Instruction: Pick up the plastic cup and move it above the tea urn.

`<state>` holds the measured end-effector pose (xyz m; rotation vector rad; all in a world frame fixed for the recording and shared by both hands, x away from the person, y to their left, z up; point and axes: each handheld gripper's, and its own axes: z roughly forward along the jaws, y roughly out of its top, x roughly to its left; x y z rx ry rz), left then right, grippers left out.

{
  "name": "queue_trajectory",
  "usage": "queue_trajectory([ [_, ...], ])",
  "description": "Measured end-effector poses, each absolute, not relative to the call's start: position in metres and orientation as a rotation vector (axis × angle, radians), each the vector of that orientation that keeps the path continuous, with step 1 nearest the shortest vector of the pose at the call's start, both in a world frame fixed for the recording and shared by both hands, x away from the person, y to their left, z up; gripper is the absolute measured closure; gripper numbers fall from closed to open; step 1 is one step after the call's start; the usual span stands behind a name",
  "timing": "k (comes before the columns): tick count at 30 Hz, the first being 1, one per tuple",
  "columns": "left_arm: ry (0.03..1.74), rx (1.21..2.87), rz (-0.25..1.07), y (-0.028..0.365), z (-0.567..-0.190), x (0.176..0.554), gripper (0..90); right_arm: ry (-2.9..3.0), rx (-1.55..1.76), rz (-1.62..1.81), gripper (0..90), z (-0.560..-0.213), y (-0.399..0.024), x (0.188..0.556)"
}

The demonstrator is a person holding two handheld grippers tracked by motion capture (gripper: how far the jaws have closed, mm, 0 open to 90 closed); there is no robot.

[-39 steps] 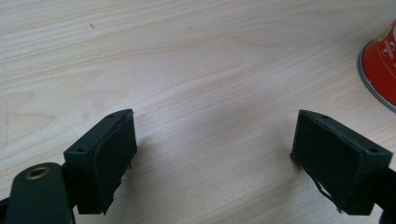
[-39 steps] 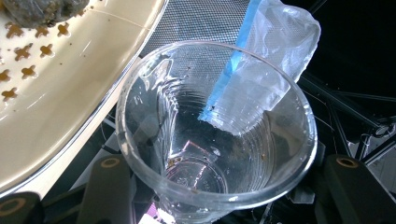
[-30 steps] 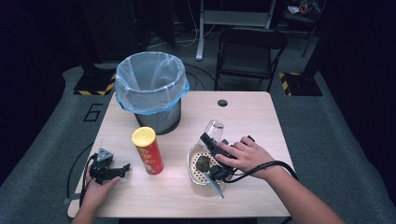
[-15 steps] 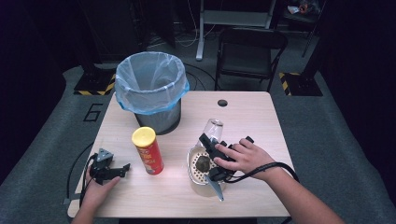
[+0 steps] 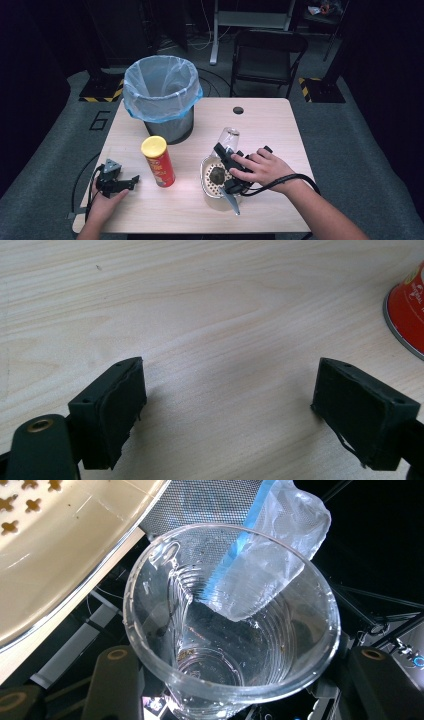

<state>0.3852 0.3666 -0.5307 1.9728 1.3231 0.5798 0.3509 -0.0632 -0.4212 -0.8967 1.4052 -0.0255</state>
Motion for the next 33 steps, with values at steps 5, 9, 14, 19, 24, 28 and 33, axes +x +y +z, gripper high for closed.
queue_trajectory([
  [5, 1.323, 1.973, 0.580, 0.367, -0.531, 0.385, 13.3, 1.401, -0.935, -0.057, 41.8, -0.417, -0.063, 0.353],
  [9, 1.324, 1.972, 0.579, 0.367, -0.531, 0.385, 13.3, 1.418, -0.861, -0.003, 41.8, -0.422, -0.065, 0.353],
  [14, 1.323, 1.973, 0.580, 0.367, -0.531, 0.385, 13.3, 1.404, -0.862, -0.007, 41.8, -0.420, -0.063, 0.352],
  [19, 1.323, 1.973, 0.580, 0.367, -0.531, 0.385, 13.3, 1.399, -0.653, 0.185, 41.8, -0.420, -0.063, 0.351],
  [24, 1.323, 1.973, 0.580, 0.367, -0.531, 0.385, 13.3, 1.449, -0.429, 0.433, 41.4, -0.419, -0.067, 0.348],
  [28, 1.323, 1.973, 0.580, 0.367, -0.531, 0.385, 13.3, 1.561, -0.181, 0.685, 41.4, -0.405, -0.073, 0.350],
  [33, 1.323, 1.973, 0.579, 0.367, -0.531, 0.385, 13.3, 1.773, 0.192, 1.106, 41.1, -0.381, -0.086, 0.359],
])
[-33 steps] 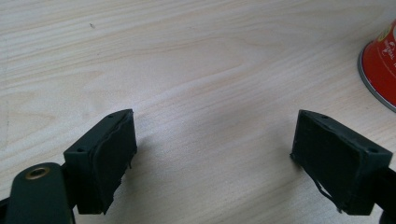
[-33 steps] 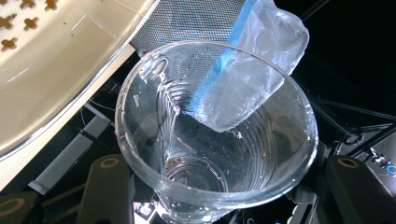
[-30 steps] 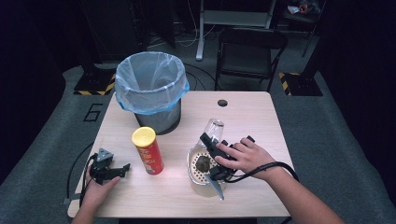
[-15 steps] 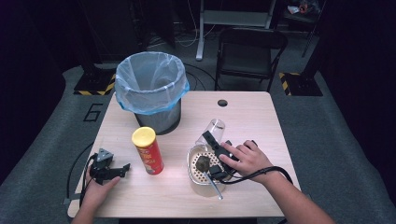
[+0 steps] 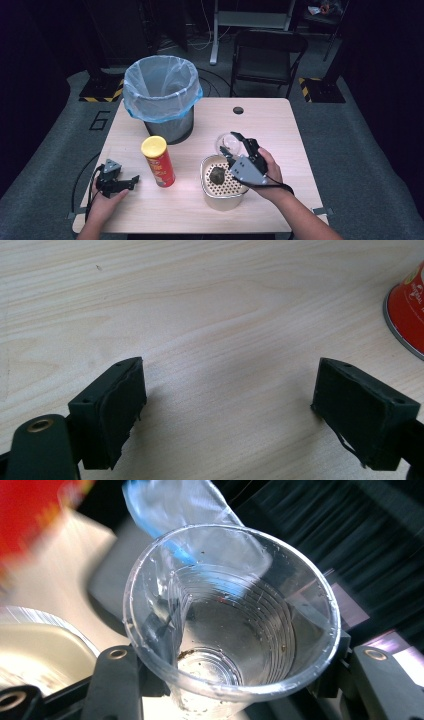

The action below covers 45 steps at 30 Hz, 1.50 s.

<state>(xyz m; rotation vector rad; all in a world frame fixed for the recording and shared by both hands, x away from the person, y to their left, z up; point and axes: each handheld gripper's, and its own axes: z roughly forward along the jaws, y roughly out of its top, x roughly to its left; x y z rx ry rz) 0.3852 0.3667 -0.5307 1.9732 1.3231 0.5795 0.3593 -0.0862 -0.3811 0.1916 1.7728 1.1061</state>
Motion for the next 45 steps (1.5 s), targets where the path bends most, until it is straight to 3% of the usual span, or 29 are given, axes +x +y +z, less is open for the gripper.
queue_trajectory([
  [5, 1.324, 1.972, 0.579, 0.367, -0.531, 0.385, 13.3, 1.961, 0.552, 1.540, 40.8, -0.367, -0.101, 0.375],
  [12, 1.343, 1.954, 0.585, 0.368, -0.531, 0.385, 13.3, 2.032, 0.749, 1.805, 41.0, -0.361, -0.109, 0.385],
  [45, 1.351, 1.954, 0.583, 0.367, -0.531, 0.384, 12.6, 2.020, 0.689, 1.618, 40.2, -0.254, -0.071, 0.432],
])
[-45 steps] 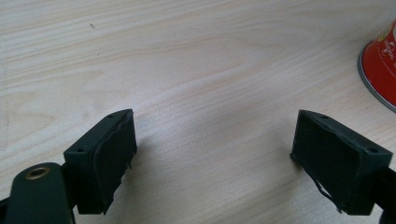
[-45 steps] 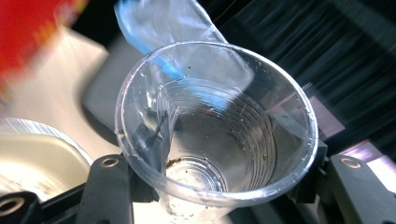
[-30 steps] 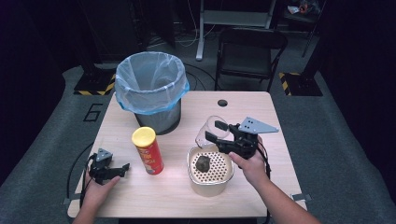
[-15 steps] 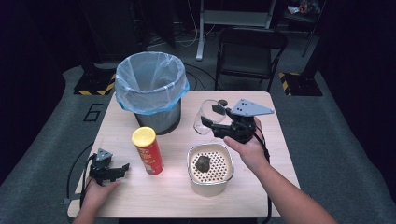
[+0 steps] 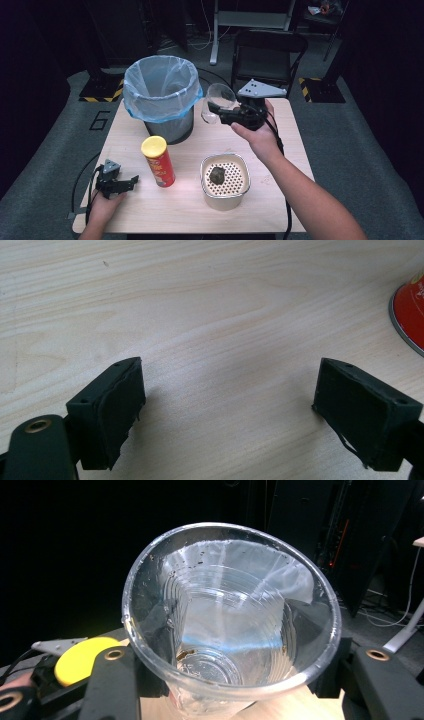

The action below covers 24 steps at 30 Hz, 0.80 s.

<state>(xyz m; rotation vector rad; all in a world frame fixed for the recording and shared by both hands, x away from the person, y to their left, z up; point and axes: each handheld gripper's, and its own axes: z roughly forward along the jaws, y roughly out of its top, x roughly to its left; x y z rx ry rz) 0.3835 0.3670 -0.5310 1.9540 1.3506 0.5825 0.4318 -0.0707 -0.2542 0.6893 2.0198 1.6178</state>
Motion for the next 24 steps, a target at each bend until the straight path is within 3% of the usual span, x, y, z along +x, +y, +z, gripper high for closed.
queue_trajectory([
  [24, 1.355, 1.964, 0.578, 0.368, -0.530, 0.384, 13.0, 1.969, 0.777, 1.612, 40.0, -0.222, -0.008, 0.500],
])
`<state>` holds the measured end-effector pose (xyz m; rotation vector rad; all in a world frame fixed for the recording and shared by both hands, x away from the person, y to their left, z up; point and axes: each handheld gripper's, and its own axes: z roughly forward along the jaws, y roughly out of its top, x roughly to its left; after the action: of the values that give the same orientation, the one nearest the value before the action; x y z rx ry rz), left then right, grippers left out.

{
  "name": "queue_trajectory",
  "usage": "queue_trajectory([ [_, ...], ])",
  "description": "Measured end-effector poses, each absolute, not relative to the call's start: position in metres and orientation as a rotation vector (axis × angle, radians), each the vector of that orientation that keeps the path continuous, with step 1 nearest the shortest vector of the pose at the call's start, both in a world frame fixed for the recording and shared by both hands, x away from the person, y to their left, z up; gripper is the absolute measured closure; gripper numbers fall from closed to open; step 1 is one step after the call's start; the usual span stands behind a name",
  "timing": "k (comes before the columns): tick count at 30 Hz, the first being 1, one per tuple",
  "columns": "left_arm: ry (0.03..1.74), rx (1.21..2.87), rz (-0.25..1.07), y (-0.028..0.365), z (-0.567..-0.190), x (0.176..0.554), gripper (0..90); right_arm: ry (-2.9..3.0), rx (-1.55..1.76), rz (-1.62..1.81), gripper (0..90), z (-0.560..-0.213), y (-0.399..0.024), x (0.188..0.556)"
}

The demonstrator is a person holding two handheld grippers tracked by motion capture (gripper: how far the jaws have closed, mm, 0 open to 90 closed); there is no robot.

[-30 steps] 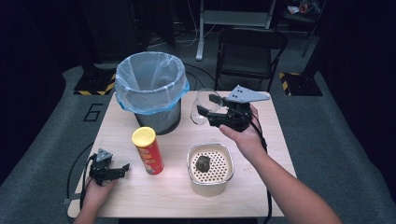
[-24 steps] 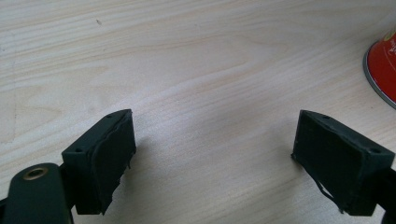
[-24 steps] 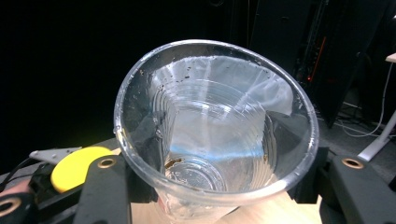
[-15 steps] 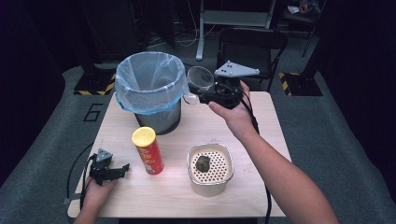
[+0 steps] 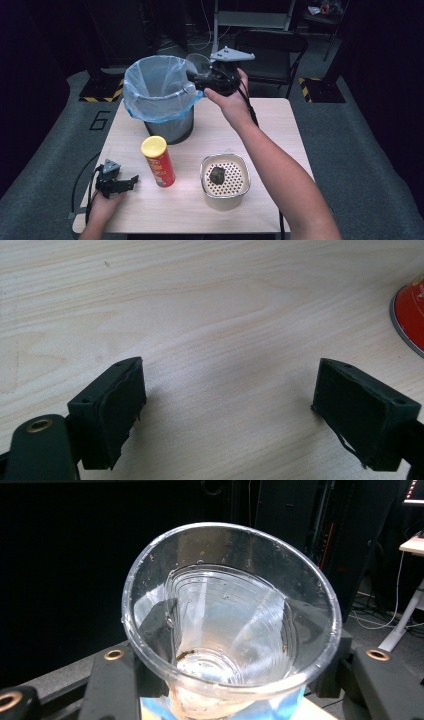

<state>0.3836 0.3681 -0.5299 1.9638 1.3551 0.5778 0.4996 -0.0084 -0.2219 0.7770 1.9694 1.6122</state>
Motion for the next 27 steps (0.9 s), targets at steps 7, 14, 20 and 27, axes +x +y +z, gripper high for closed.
queue_trajectory([
  [7, 1.360, 1.961, 0.574, 0.368, -0.530, 0.384, 13.1, 1.956, 0.815, 1.610, 39.4, -0.208, 0.027, 0.523],
  [14, 1.361, 1.963, 0.576, 0.368, -0.530, 0.384, 13.1, 1.968, 0.840, 1.552, 39.3, -0.208, 0.055, 0.537],
  [20, 1.361, 1.961, 0.575, 0.368, -0.530, 0.384, 13.1, 1.994, 0.843, 1.520, 39.3, -0.215, 0.074, 0.547],
  [27, 1.362, 1.958, 0.577, 0.368, -0.530, 0.384, 13.1, 2.061, 0.880, 1.486, 34.9, -0.229, 0.092, 0.558],
])
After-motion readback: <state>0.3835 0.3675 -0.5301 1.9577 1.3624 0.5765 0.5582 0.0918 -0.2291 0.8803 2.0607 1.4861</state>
